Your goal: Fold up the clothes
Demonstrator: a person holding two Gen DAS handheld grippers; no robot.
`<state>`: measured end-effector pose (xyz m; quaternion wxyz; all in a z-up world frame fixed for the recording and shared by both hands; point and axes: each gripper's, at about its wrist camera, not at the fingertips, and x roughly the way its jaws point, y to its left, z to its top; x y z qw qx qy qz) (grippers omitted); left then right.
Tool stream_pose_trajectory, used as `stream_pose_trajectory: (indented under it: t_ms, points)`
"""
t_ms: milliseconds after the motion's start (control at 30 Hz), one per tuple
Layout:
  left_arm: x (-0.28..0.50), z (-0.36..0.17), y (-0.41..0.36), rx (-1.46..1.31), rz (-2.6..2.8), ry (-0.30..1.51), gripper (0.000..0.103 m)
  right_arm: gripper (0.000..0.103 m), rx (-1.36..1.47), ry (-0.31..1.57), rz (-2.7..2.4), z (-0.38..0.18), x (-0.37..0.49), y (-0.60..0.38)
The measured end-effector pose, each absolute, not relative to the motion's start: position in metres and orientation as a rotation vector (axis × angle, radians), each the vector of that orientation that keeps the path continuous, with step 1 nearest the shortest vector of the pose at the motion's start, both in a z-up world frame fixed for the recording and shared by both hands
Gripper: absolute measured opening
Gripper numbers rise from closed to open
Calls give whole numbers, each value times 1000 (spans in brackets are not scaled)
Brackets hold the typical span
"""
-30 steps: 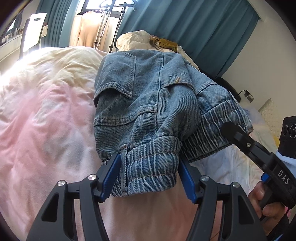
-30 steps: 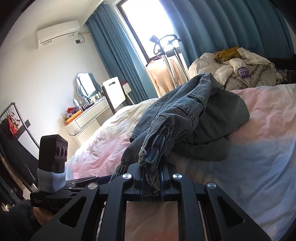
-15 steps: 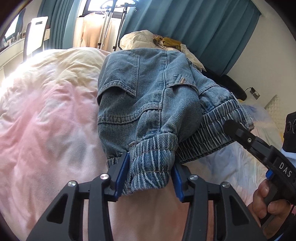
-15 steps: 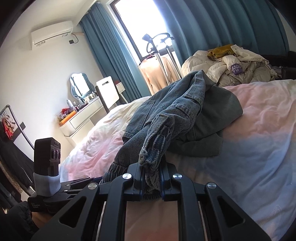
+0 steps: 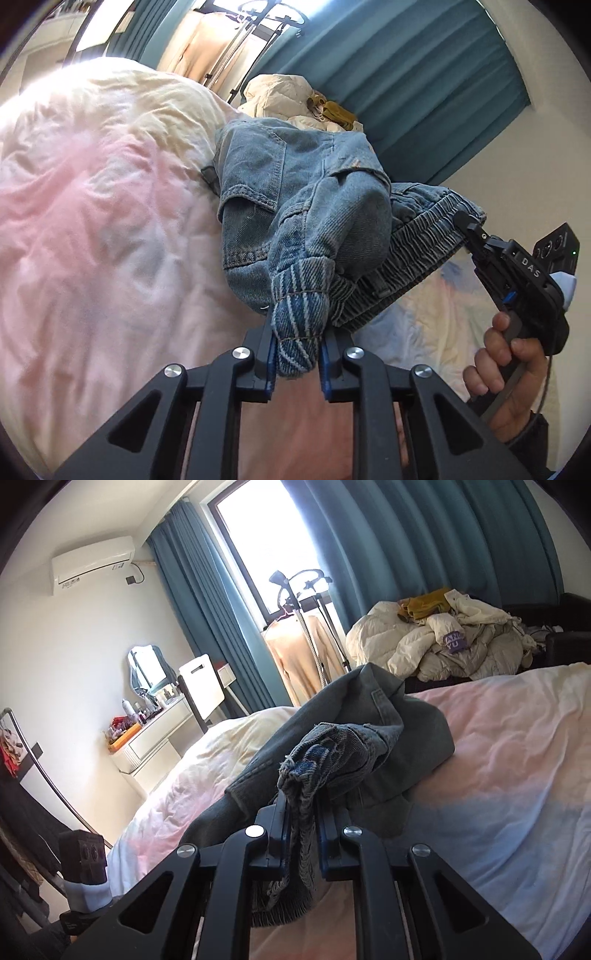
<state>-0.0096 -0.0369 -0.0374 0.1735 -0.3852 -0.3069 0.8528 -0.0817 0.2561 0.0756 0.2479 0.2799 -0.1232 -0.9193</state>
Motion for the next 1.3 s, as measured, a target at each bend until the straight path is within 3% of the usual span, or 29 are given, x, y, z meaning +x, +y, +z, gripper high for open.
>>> stream_pose_trajectory:
  t_ms: [167,500,667,933,1167,1300]
  points:
    - [-1,-41,13,-1079,2216,-927,15,10,667,-283,-2585,127,-90,295]
    - [-41,-30,205,-1029,2030,-752,13,9,604,-181,-2775,198,-124,401]
    - [-88,-22,303,-1008,1952,-674,13,8,619,-129,-2883,205,-161,468]
    - [-144,-57,431,-1023,1874,-558,13,8,767,-44,-3060,155,-239,585]
    - [-184,-120,487,-1118,1889,-418,13,9,979,3,-3088,50,-296,639]
    - [-190,-127,494,-1131,1898,-376,13,9,1077,-40,-3105,-1,-322,661]
